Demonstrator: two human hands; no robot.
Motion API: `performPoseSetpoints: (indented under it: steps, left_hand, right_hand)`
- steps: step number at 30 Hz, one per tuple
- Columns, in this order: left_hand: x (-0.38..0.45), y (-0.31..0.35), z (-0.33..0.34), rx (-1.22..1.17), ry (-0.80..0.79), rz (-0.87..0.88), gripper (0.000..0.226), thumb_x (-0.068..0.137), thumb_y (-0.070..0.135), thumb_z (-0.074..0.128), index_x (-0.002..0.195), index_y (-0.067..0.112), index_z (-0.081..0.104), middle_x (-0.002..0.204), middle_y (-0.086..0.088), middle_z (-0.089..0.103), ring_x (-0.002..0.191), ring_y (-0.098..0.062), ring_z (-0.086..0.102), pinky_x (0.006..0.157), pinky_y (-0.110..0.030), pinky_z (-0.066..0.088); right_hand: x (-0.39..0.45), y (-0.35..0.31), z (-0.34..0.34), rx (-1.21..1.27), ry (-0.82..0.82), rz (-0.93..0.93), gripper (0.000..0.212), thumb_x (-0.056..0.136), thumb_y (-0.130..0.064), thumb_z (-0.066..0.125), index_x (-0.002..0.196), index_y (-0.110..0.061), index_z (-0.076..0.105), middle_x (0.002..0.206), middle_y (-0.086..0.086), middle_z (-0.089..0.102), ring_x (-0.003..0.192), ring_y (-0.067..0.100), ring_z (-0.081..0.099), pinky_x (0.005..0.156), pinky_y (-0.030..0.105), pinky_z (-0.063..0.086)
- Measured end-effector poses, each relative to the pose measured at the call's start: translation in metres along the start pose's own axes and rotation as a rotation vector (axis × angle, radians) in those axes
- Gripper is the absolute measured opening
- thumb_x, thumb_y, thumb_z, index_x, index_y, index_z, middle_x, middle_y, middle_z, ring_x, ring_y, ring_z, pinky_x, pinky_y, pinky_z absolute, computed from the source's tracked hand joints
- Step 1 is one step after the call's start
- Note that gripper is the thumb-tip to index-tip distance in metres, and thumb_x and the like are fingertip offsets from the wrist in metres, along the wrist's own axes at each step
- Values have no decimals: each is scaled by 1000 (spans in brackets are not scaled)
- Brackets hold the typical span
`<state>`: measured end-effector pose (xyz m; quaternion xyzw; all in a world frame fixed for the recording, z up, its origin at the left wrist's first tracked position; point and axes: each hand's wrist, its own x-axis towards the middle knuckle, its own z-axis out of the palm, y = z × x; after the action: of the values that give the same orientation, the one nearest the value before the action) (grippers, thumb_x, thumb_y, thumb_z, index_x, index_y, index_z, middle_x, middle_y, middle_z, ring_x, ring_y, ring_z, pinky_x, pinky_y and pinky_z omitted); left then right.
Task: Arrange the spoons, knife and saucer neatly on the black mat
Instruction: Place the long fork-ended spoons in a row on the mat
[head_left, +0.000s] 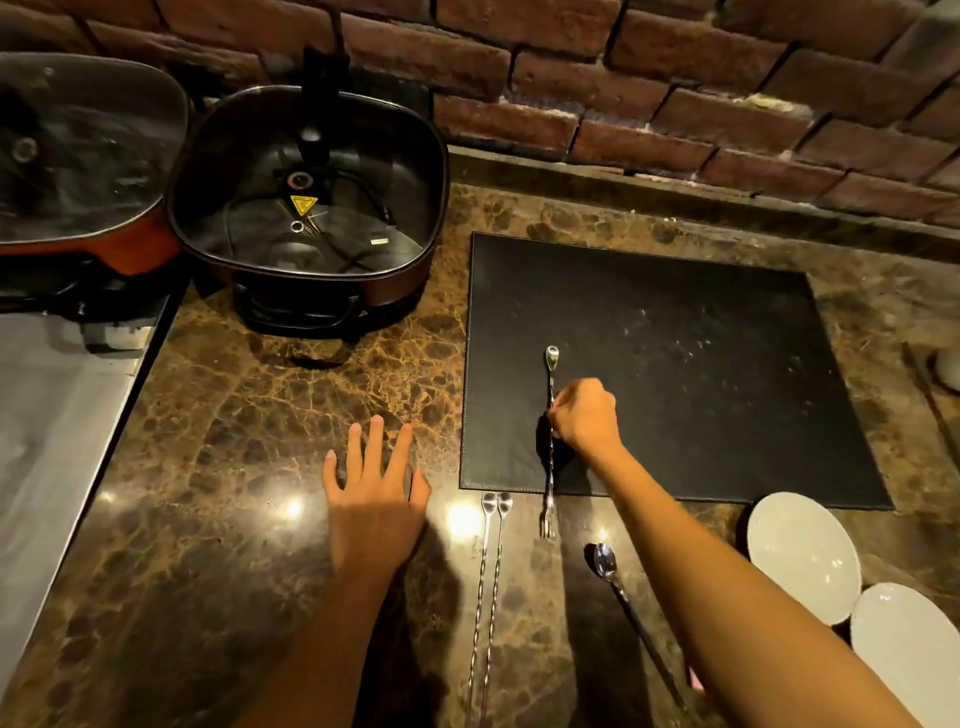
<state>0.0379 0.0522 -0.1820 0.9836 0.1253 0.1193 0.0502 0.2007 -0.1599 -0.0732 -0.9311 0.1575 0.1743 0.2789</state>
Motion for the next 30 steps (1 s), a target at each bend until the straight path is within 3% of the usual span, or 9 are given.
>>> performPoseSetpoints:
  steps: [5, 11, 16, 19, 24, 28, 30]
  left_hand:
    - [4, 0, -2, 3, -78, -19, 56, 102, 44, 25, 154, 28, 38, 164, -12, 36, 151, -33, 33, 119, -60, 25]
    - [3, 3, -6, -5, -38, -22, 53, 103, 41, 35, 152, 26, 44, 162, -12, 40, 151, -33, 36, 118, -60, 29]
    - [2, 5, -16, -26, -74, -42, 54, 104, 43, 30, 153, 27, 43, 163, -11, 38, 153, -31, 33, 120, -59, 27]
    - [6, 7, -22, -59, -153, -81, 59, 99, 47, 30, 154, 29, 38, 165, -8, 35, 154, -30, 29, 122, -58, 24]
    - [9, 7, -24, -85, -226, -99, 62, 98, 49, 27, 156, 31, 34, 167, -7, 31, 156, -29, 24, 122, -60, 22]
    - [8, 7, -24, -94, -230, -97, 62, 98, 50, 27, 156, 31, 34, 167, -6, 31, 156, -29, 24, 122, -59, 21]
    - [7, 7, -25, -98, -207, -95, 61, 98, 49, 29, 155, 30, 36, 166, -7, 32, 155, -29, 25, 122, -59, 21]
  right_hand:
    - [12, -4, 2, -125, -25, -90, 14, 85, -11, 61, 92, 0, 67, 104, 26, 65, 96, 45, 63, 73, 40, 51]
    - [-41, 16, 6, -52, 59, -159, 13, 90, -15, 61, 89, -3, 66, 93, 22, 70, 89, 40, 66, 72, 37, 49]
    - [-142, 61, 55, -24, -149, -66, 5, 89, -14, 63, 86, -10, 66, 89, 9, 69, 85, 24, 64, 80, 40, 53]
    - [-175, 72, 70, -47, -120, -64, 6, 90, -15, 60, 90, -10, 63, 90, 5, 65, 78, 17, 56, 69, 31, 47]
    - [-186, 66, 74, -137, -88, -120, 13, 89, -2, 50, 91, -5, 62, 86, 7, 66, 79, 24, 63, 65, 37, 51]
    - [-186, 69, 72, -105, -87, -128, 12, 84, 1, 50, 82, -4, 60, 79, 6, 63, 75, 21, 61, 57, 35, 43]
    - [-186, 71, 69, -37, -62, -110, 13, 82, 1, 51, 78, -7, 60, 72, -1, 59, 68, 13, 57, 52, 25, 39]
